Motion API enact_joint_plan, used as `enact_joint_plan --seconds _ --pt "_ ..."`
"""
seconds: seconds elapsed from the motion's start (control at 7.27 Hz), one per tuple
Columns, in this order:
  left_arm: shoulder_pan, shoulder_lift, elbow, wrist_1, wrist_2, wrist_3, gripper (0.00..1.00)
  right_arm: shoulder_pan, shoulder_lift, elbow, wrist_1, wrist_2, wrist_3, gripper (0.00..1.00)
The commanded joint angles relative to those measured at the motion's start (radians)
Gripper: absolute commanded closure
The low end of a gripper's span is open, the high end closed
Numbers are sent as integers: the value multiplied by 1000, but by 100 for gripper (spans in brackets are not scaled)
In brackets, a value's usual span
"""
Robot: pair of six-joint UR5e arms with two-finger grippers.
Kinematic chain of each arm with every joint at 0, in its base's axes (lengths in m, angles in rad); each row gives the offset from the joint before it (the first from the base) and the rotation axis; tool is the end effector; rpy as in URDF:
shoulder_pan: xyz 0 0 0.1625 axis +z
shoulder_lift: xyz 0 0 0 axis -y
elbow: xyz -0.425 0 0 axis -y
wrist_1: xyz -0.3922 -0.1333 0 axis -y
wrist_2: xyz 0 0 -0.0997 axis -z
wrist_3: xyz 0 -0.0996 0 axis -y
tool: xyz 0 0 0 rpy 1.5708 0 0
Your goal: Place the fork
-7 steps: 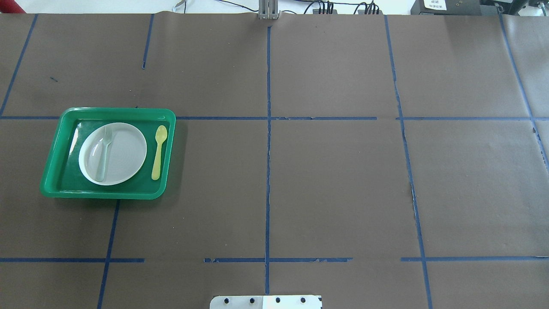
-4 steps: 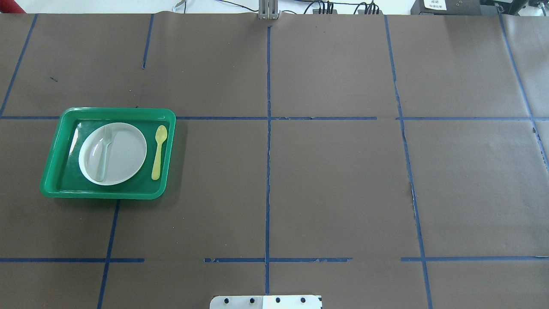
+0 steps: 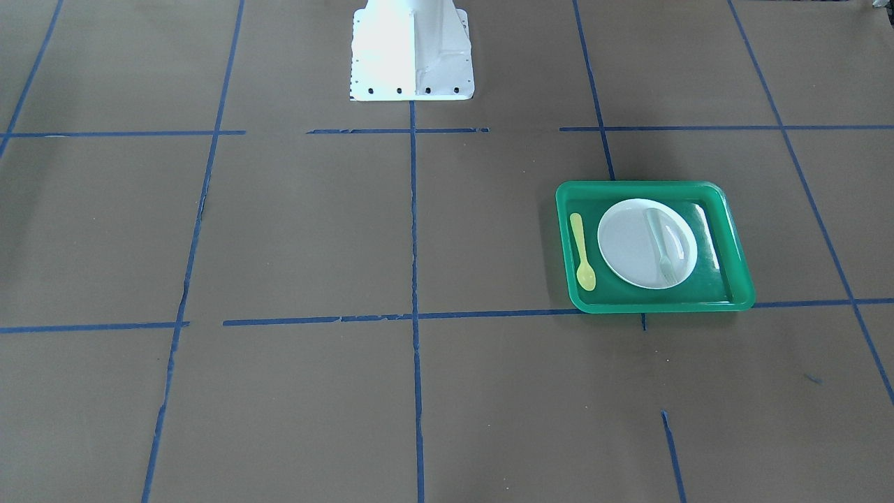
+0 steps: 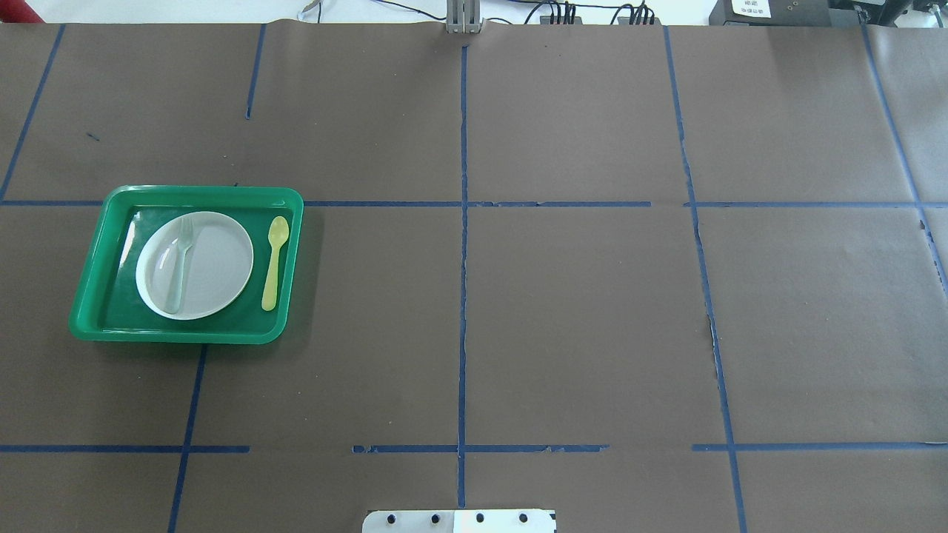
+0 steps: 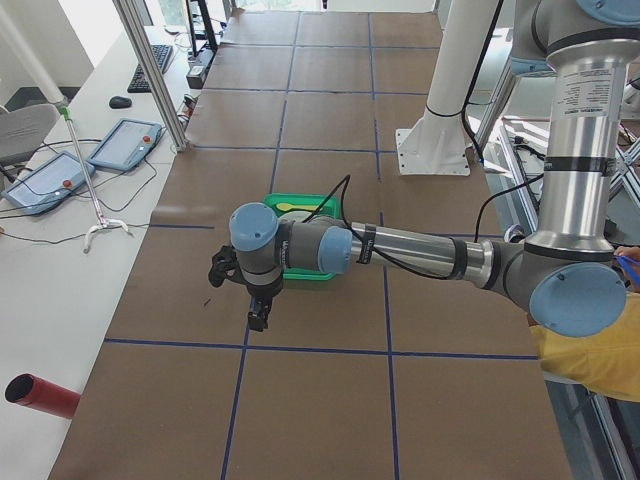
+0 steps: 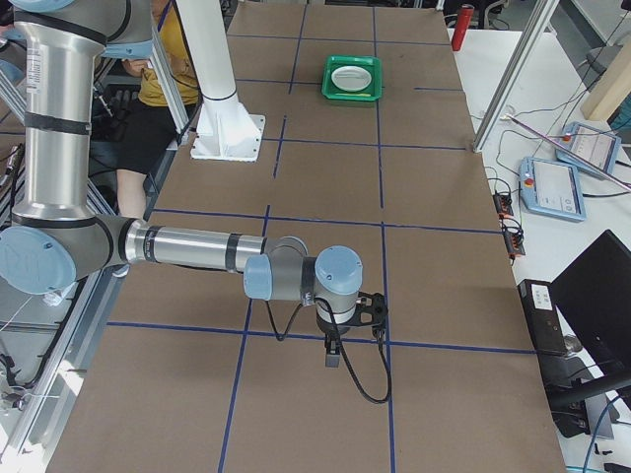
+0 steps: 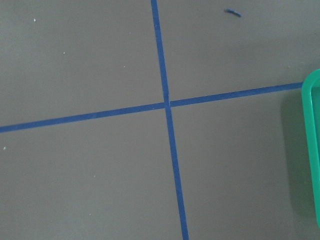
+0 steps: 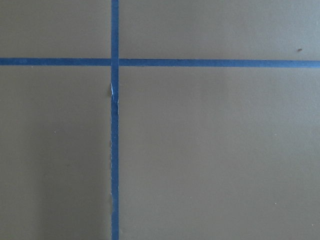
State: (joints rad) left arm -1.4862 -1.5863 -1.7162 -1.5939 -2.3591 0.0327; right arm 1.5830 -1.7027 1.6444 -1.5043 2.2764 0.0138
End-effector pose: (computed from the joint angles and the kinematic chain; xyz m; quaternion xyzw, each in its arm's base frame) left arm -0.0198 -0.5081 0.5754 0.0749 0.3845 0.0891 0.9158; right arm 0.0740 -0.4351 0.6817 0.0036 -0.3455 0.0108 0.9383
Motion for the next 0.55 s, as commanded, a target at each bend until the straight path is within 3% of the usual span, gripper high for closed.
enact_joint_plan --seconds 0.0,0.28,0.41 --pt "184 2 -75 -182 0 -288 0 0 0 0 0 0 0 0" --pt "372 -4 -59 -410 15 -670 0 0 0 0 0 0 0 0" --pt "485 -4 -83 -454 120 -817 0 0 0 0 0 0 0 0"
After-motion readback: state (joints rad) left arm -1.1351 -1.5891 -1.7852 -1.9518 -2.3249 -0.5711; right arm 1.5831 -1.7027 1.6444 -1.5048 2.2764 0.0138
